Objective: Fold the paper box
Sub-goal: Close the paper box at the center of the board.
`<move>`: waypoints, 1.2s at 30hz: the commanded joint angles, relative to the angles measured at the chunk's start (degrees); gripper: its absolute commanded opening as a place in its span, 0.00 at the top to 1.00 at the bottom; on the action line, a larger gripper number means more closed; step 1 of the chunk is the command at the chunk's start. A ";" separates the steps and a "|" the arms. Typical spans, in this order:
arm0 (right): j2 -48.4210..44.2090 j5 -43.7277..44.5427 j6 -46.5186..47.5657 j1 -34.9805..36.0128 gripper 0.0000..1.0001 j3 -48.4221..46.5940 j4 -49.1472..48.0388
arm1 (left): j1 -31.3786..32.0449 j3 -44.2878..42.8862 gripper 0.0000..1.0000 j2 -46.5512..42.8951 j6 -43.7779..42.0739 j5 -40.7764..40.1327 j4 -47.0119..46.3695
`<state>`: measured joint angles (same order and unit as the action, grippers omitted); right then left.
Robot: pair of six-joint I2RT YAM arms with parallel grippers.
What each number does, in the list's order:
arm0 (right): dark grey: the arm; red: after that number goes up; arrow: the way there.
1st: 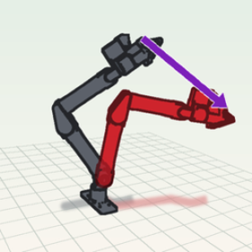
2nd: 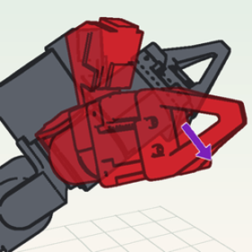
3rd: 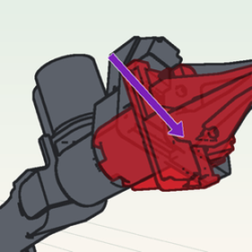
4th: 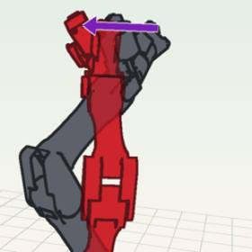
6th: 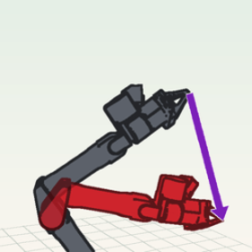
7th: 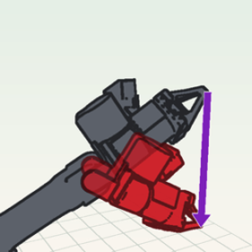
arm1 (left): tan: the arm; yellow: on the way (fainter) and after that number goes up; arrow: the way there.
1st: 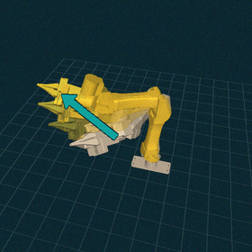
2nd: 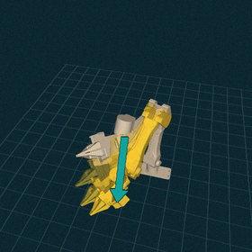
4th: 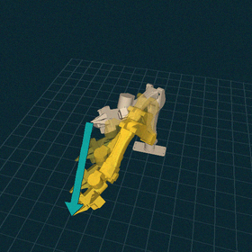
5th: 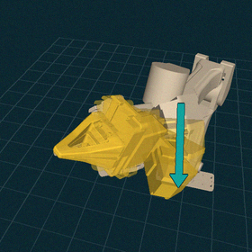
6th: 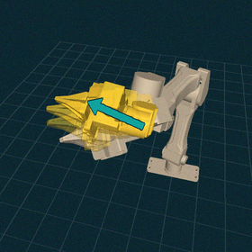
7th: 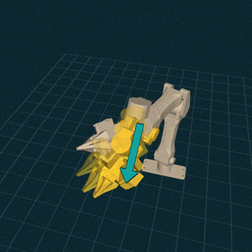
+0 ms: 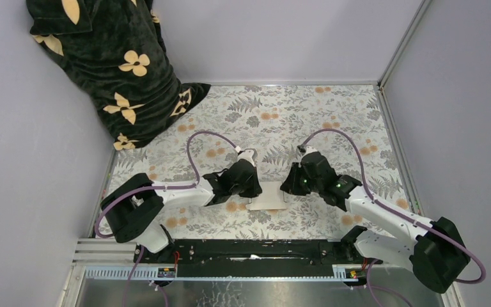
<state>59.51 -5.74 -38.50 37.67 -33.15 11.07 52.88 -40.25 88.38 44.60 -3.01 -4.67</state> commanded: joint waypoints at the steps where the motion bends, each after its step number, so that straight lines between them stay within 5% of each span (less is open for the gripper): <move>1: 2.39 -0.90 -1.64 4.34 0.87 0.29 -4.04 | 0.20 -0.55 0.85 3.14 -0.82 -3.83 6.30; 19: 16.56 1.00 -0.88 6.27 0.97 3.32 -10.25 | 4.24 -5.56 0.83 7.46 -0.04 -5.85 9.28; 25: 16.41 2.87 0.48 6.22 0.97 2.87 -7.99 | 4.80 -3.64 0.80 2.74 0.34 -7.24 8.97; 36: 17.48 4.32 2.58 6.24 0.97 0.55 -4.06 | -0.13 -14.92 0.77 5.25 -7.40 -9.15 14.45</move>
<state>75.46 -6.15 -38.46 43.57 -32.05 1.48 54.89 -52.14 92.51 40.73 -10.81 7.90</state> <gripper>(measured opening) 0.036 0.229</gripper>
